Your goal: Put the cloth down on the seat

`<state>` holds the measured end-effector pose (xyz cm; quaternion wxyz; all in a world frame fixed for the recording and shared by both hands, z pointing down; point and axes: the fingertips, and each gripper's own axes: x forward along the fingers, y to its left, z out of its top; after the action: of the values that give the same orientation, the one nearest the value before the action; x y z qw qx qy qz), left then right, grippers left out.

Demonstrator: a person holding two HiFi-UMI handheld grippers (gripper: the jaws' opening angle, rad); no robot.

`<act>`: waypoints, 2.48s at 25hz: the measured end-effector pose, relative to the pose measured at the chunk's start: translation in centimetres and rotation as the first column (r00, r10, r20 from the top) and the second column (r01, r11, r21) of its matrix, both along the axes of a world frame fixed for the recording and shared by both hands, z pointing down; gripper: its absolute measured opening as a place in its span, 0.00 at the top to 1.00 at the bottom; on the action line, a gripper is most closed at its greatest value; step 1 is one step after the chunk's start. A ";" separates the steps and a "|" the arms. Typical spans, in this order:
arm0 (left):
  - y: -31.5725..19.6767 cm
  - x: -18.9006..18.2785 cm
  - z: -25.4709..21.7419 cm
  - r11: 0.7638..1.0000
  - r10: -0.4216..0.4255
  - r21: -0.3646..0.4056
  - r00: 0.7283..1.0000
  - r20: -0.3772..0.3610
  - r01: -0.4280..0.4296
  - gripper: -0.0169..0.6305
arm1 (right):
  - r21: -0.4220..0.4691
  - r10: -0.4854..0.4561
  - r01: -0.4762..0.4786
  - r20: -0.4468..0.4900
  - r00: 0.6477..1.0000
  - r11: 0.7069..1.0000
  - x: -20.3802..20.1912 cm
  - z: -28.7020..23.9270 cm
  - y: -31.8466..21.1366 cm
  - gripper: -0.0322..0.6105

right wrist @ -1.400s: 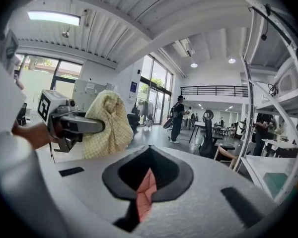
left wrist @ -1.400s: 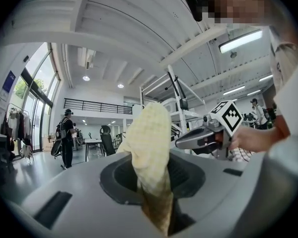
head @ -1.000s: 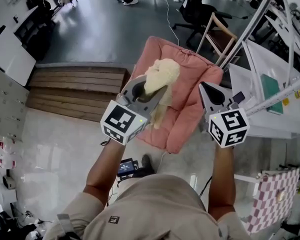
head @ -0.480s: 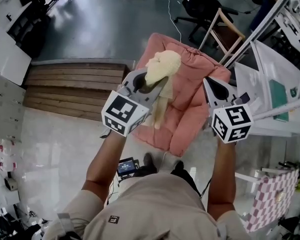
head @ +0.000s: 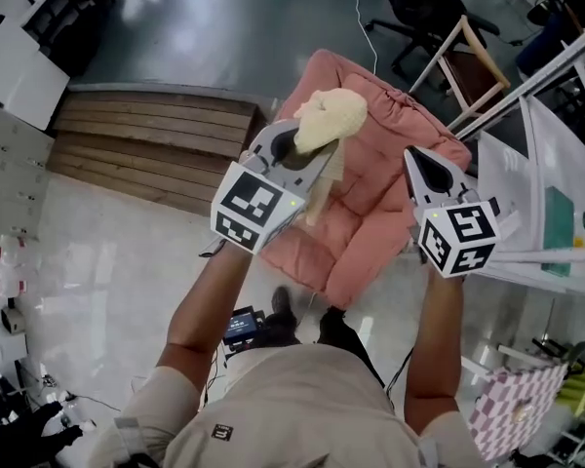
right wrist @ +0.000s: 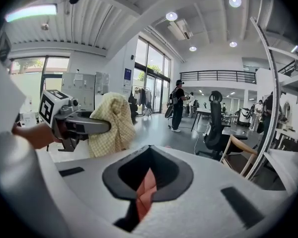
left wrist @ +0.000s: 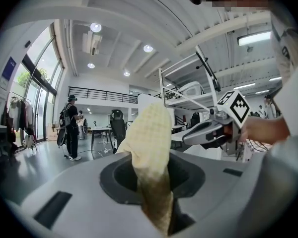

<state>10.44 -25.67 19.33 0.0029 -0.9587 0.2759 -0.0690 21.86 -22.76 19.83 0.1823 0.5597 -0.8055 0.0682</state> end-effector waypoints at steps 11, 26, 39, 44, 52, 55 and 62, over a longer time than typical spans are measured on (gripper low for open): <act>-5.7 -2.5 9.5 0.990 -0.114 -0.074 0.991 0.064 0.118 0.82 | -0.090 -0.071 0.070 -0.009 0.997 0.994 -1.1 6.5 -4.4 0.96; -12.2 -7.4 24.2 0.943 -0.210 -0.232 0.968 0.140 0.238 0.82 | -0.213 -0.117 0.112 -0.010 0.993 0.971 -3.8 16.9 -7.1 0.96; -15.4 -12.9 37.2 0.871 -0.333 -0.295 0.914 0.231 0.392 0.80 | -0.328 -0.149 0.140 -0.001 0.989 0.934 -6.3 26.7 -7.0 0.96; -15.9 -14.9 41.3 0.842 -0.382 -0.304 0.890 0.248 0.446 0.80 | -0.346 -0.180 0.171 0.008 0.984 0.922 -8.0 30.0 -6.8 0.96; -16.2 -17.3 47.0 0.802 -0.430 -0.324 0.862 0.268 0.501 0.79 | -0.375 -0.224 0.217 0.024 0.974 0.901 -10.4 34.5 -6.2 0.96; -16.6 -18.1 48.2 0.791 -0.453 -0.319 0.850 0.270 0.522 0.78 | -0.388 -0.237 0.228 0.023 0.971 0.893 -10.8 35.8 -6.2 0.96; -16.4 -20.8 52.0 0.731 -0.495 -0.341 0.803 0.332 0.592 0.76 | -0.415 -0.266 0.258 0.039 0.963 0.873 -12.1 38.2 -5.7 0.96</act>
<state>-10.34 -42.10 71.34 -0.1976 -0.7975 0.5214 -0.2302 9.77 -28.51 58.02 0.3126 0.3943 -0.8389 0.2074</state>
